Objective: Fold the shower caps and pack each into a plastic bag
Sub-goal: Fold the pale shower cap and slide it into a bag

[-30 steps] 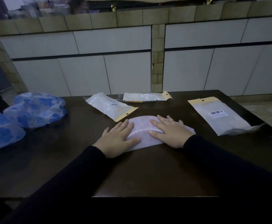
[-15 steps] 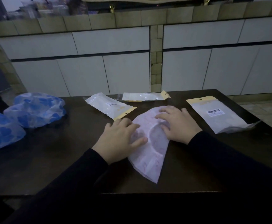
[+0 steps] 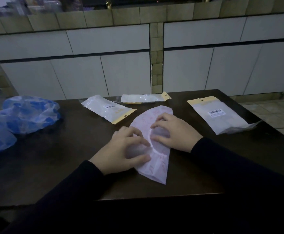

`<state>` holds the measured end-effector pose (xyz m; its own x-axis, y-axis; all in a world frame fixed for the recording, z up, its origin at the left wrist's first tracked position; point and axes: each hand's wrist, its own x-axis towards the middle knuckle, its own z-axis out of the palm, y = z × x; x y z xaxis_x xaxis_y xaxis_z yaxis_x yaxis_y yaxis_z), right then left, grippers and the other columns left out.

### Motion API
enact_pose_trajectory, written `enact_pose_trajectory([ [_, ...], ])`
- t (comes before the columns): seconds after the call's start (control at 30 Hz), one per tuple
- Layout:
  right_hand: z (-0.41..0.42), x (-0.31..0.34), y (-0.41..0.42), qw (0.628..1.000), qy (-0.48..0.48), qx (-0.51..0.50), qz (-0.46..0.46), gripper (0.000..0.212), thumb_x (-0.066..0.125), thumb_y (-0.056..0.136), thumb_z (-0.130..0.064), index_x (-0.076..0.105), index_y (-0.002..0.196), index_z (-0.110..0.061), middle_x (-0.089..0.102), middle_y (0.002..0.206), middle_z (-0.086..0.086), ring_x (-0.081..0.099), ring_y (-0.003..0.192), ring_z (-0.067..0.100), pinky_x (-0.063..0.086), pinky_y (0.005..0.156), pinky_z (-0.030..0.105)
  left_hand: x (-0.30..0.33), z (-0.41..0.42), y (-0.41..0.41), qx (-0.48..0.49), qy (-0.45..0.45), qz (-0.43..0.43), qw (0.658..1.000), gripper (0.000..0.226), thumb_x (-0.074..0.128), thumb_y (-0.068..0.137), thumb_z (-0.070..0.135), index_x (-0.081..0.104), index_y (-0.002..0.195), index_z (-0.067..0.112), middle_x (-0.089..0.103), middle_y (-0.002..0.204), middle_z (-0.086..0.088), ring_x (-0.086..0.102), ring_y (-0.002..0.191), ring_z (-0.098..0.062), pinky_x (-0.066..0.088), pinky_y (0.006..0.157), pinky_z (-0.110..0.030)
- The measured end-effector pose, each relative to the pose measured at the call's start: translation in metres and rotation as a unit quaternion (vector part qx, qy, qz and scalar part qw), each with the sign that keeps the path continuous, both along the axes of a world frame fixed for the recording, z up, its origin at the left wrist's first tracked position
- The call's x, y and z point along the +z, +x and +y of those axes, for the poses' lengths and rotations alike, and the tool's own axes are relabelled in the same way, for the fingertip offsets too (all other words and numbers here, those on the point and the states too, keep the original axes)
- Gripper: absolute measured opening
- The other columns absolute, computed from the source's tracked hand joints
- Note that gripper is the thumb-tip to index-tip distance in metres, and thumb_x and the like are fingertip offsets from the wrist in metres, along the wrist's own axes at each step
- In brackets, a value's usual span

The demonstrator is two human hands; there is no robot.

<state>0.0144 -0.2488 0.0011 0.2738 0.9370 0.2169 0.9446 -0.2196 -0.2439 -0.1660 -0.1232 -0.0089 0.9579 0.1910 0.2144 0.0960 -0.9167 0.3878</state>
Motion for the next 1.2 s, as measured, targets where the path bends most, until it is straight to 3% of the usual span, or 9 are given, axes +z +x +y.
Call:
enact_pose_trajectory([
  [0.07,-0.010,0.006,-0.010,0.996,0.008,0.082,0.032,0.017,0.063,0.088,-0.040,0.062,0.104,-0.035,0.052,0.109,-0.015,0.051,0.100,0.001,0.047,0.089,0.023,-0.002,-0.001,-0.002,-0.045,-0.063,-0.030,0.997,0.015,0.072,0.081,0.042,0.070,0.094,0.034,0.058,0.100,0.016,0.056,0.098,-0.009,0.046,0.083,-0.020],
  [0.13,-0.019,0.006,-0.017,0.988,-0.039,0.138,0.054,0.008,0.065,0.087,-0.037,0.063,0.094,-0.034,0.057,0.096,-0.017,0.054,0.090,0.001,0.051,0.083,0.023,-0.004,-0.001,-0.001,-0.061,-0.101,-0.022,0.993,0.007,0.075,0.080,0.035,0.072,0.086,0.032,0.063,0.090,0.010,0.059,0.084,-0.012,0.045,0.070,-0.016],
  [0.37,-0.041,0.007,-0.001,0.985,-0.055,0.136,0.094,0.007,0.067,0.086,-0.031,0.067,0.091,-0.036,0.057,0.099,-0.019,0.054,0.096,-0.002,0.049,0.085,0.020,-0.003,-0.016,0.016,0.056,-0.128,-0.004,0.990,0.010,0.075,0.078,0.038,0.066,0.079,0.034,0.057,0.083,0.015,0.053,0.073,0.005,0.040,0.063,-0.009],
  [0.6,-0.058,0.008,0.006,0.986,-0.054,0.118,0.103,0.013,0.069,0.085,-0.021,0.073,0.091,-0.033,0.059,0.100,-0.020,0.056,0.098,-0.001,0.051,0.088,0.022,-0.002,-0.008,0.017,-0.047,-0.087,-0.029,0.995,0.021,0.076,0.078,0.035,0.074,0.098,0.027,0.061,0.098,0.014,0.058,0.089,-0.005,0.044,0.072,-0.014],
  [0.77,-0.068,0.014,0.009,0.983,-0.101,0.125,0.088,0.017,0.071,0.083,-0.031,0.072,0.099,-0.036,0.056,0.111,-0.024,0.049,0.108,-0.006,0.044,0.093,0.016,-0.005,-0.010,0.020,-0.093,-0.131,-0.040,0.986,0.014,0.075,0.082,0.017,0.075,0.089,0.028,0.069,0.091,0.012,0.066,0.091,-0.011,0.054,0.081,-0.025],
  [0.83,-0.068,0.012,0.009,0.985,-0.090,0.132,0.065,0.017,0.071,0.083,-0.033,0.072,0.100,-0.035,0.056,0.111,-0.023,0.048,0.108,-0.005,0.041,0.092,0.012,-0.004,-0.010,0.020,-0.092,-0.165,-0.014,0.982,0.009,0.076,0.080,0.025,0.075,0.088,0.028,0.070,0.093,0.011,0.065,0.093,-0.013,0.053,0.082,-0.028],
  [0.93,-0.069,0.006,0.010,0.986,-0.065,0.152,0.035,0.014,0.069,0.085,-0.032,0.073,0.098,-0.032,0.059,0.110,-0.018,0.049,0.105,-0.001,0.039,0.088,0.009,-0.003,-0.011,0.017,-0.095,-0.193,0.017,0.976,0.024,0.083,0.067,0.039,0.077,0.088,0.028,0.067,0.098,0.012,0.062,0.098,-0.013,0.051,0.083,-0.029],
  [1.13,-0.070,-0.009,0.006,0.987,0.034,0.112,0.114,0.016,0.059,0.089,-0.031,0.071,0.091,-0.020,0.065,0.096,-0.008,0.061,0.093,0.007,0.051,0.084,0.028,-0.005,-0.010,0.016,-0.088,-0.199,0.004,0.976,0.025,0.086,0.064,0.036,0.075,0.084,0.028,0.068,0.096,0.011,0.062,0.097,-0.012,0.051,0.083,-0.029],
  [1.2,-0.072,-0.010,0.010,0.985,0.023,0.091,0.146,0.011,0.060,0.090,-0.033,0.068,0.091,-0.025,0.067,0.093,-0.011,0.062,0.096,0.005,0.046,0.099,0.030,-0.005,-0.011,0.017,-0.080,-0.188,-0.018,0.979,0.017,0.083,0.069,0.034,0.075,0.082,0.028,0.068,0.092,0.010,0.063,0.090,-0.014,0.052,0.075,-0.026],
])
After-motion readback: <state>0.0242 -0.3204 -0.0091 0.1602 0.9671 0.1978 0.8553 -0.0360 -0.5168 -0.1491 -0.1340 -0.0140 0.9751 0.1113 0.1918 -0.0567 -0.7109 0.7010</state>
